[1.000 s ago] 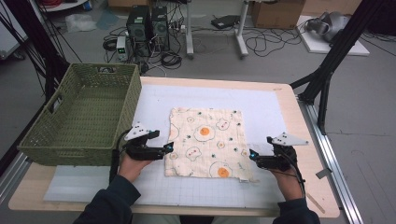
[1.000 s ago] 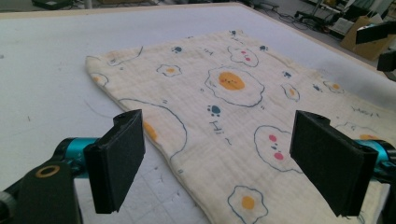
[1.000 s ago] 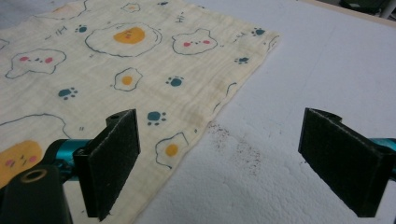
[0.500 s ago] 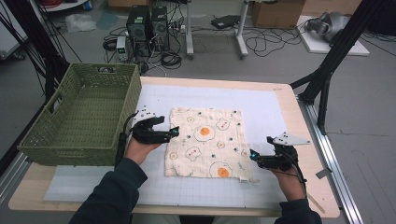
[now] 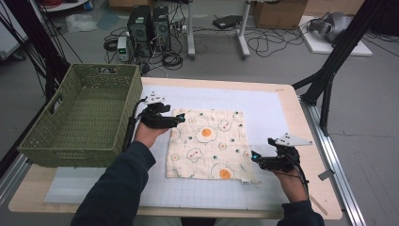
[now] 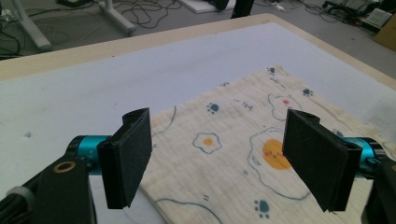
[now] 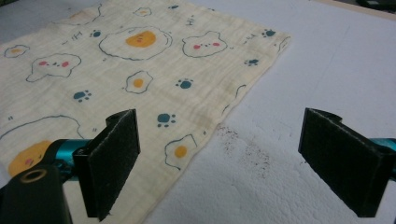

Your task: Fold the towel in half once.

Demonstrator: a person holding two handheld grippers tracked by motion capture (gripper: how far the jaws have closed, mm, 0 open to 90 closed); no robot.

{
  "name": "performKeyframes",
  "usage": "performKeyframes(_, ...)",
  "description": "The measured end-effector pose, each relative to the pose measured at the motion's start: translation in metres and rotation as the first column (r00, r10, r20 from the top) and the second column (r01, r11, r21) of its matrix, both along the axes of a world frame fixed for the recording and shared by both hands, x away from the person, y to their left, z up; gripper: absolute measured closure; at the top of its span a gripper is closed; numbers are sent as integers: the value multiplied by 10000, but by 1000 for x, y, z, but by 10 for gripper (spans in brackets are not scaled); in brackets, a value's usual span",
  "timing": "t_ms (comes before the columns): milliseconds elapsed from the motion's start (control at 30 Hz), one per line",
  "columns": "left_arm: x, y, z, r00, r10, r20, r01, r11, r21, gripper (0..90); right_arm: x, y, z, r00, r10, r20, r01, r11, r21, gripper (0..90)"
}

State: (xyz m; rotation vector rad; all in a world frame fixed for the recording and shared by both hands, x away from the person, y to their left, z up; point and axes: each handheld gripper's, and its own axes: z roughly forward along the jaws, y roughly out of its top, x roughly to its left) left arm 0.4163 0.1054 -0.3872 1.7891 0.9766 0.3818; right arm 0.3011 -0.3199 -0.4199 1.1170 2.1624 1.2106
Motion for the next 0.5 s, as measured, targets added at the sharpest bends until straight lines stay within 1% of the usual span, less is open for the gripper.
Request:
performKeyframes(33,4,0,0,10000,42,5,-42,10000,-31,249,0,0,0,10000,-12,-70,13,10000,39,117)
performKeyframes(67,8,0,-2,9999,89,-103,-89,10000,33,254,0,0,0,10000,13,-49,-13,10000,22,117)
performKeyframes(167,18,-1,-6,9993,260,-265,-255,9994,222,255,0,1,0,10000,27,-27,-27,10000,19,117)
performKeyframes(200,22,-2,-8,9990,339,-308,-329,9990,300,257,0,1,-1,10000,44,-43,-44,10000,8,117)
performKeyframes(233,25,-3,-10,9984,431,-376,-414,9981,466,276,0,1,-1,10000,39,-24,-39,10000,-11,117)
performKeyframes(267,28,-4,-12,9976,533,-438,-505,9967,642,297,0,1,-1,10000,29,-47,-29,10000,11,116)
performKeyframes(300,31,-4,-15,9969,665,-432,-633,9955,708,302,0,1,-1,10000,13,-53,-13,10000,18,117)
performKeyframes(367,37,-4,-22,9946,850,-589,-797,9930,868,314,1,1,-1,10000,-21,-65,21,10000,45,117)
performKeyframes(500,46,-3,-35,9876,1293,-885,-1166,9837,1366,339,1,0,-2,10000,-48,-62,48,10000,55,117)
